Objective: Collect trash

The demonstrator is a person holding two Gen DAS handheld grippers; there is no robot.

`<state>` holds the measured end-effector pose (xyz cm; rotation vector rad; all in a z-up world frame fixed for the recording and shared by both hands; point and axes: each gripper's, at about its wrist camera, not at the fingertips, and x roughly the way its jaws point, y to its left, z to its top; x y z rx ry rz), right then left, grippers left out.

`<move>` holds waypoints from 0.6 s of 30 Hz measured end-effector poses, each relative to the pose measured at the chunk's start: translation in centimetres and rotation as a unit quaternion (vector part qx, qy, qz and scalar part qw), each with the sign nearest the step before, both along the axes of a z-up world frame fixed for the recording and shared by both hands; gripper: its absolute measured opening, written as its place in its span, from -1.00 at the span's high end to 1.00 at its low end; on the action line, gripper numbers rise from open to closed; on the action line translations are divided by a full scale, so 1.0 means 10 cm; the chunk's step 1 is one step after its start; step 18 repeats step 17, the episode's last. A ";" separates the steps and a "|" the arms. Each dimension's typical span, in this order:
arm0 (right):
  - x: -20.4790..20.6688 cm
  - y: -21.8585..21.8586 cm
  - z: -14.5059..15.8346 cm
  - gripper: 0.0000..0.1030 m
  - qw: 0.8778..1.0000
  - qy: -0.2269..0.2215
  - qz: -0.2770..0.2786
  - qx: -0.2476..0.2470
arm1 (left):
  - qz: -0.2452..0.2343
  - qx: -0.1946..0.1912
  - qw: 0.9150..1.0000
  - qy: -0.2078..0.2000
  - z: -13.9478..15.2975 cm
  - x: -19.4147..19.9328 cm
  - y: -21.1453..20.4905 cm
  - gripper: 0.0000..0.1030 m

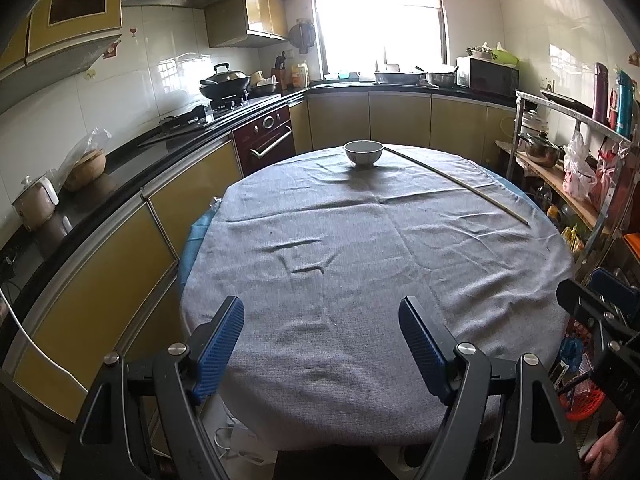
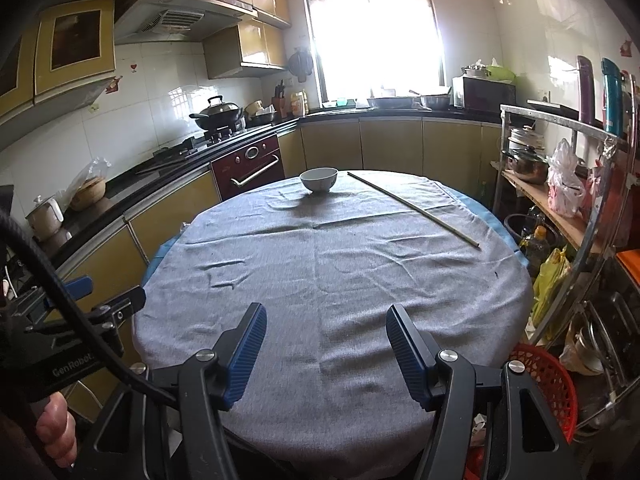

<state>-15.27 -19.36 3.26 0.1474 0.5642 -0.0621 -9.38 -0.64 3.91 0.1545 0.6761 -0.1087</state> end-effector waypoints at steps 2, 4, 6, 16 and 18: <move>0.03 0.00 0.01 -0.28 1.000 0.001 0.001 -0.005 | 0.000 -0.001 1.000 0.002 -0.02 0.02 0.00 -0.56; 0.07 -0.01 0.00 -0.28 1.000 0.004 0.003 -0.006 | 0.001 -0.003 1.000 0.008 -0.06 0.07 0.00 -0.56; 0.13 -0.04 -0.03 -0.28 1.000 0.008 0.003 -0.002 | 0.003 -0.002 1.000 0.012 -0.09 0.11 -0.01 -0.56; 0.54 -0.19 -0.23 -0.28 0.999 0.037 -0.002 0.010 | 0.010 0.006 0.999 0.040 -0.32 0.42 -0.07 -0.56; 0.61 -0.21 -0.26 -0.28 0.999 0.041 -0.002 0.010 | 0.011 0.008 0.999 0.045 -0.35 0.48 -0.07 -0.56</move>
